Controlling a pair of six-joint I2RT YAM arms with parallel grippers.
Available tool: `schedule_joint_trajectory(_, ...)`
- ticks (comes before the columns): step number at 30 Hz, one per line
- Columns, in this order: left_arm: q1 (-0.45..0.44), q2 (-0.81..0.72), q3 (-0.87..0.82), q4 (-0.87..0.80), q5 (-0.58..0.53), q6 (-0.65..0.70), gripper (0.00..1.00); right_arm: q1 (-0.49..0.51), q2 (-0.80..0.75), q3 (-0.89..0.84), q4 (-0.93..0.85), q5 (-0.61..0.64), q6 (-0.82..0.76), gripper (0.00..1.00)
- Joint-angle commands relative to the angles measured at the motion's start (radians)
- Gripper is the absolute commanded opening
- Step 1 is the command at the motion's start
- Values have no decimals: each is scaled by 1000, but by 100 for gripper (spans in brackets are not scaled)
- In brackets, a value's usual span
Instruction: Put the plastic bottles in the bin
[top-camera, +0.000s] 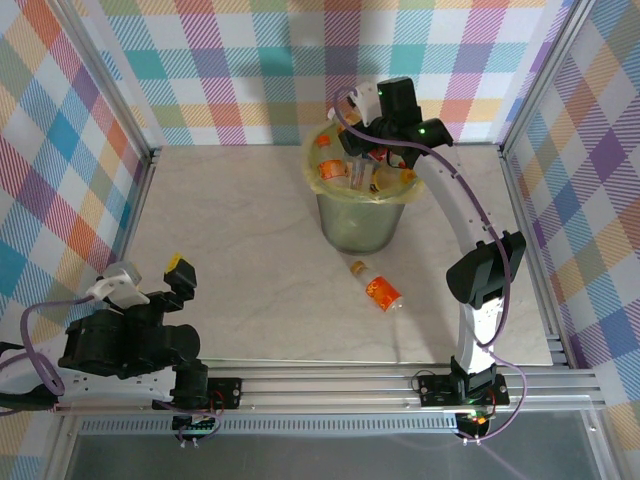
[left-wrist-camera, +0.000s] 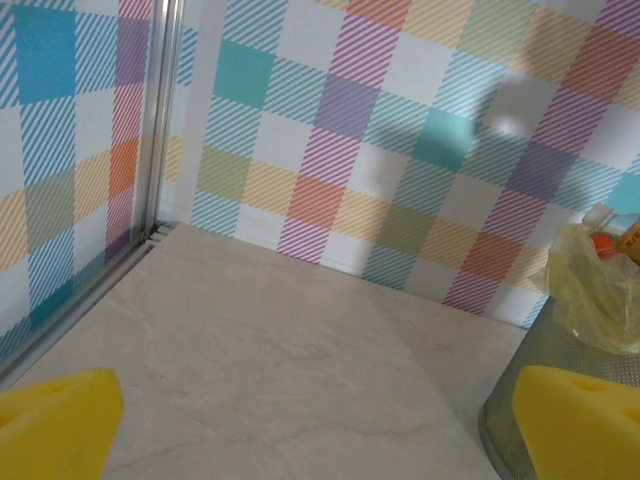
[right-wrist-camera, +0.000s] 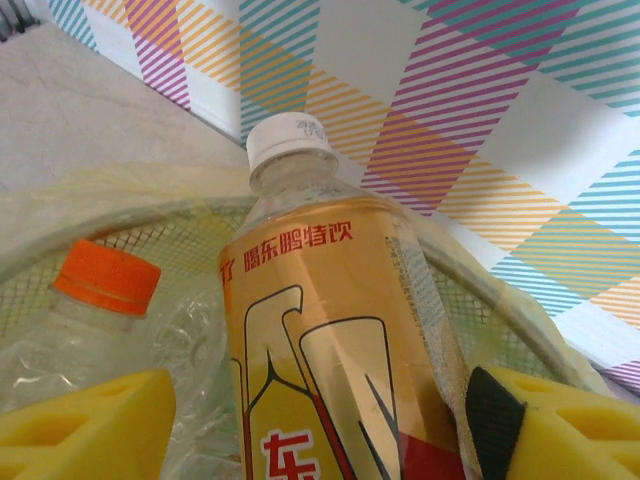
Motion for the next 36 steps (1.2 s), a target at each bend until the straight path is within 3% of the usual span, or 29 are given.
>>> schedule_joint_trajectory(1, 17, 32, -12, 15, -196, -20, 100, -1, -25, -20, -33, -19, 3, 72)
schedule_joint_trajectory(18, 88, 102, -13, 23, -197, -88, 100, -4, -189, -243, 6, 88, -3, 63)
schedule_joint_trajectory(32, 120, 137, -26, 38, -196, -104, 100, 19, -279, -174, -119, 26, 132, 82)
schedule_joint_trajectory(36, 129, 153, -26, 29, -196, -126, 100, 70, -364, -262, -150, 44, 227, 85)
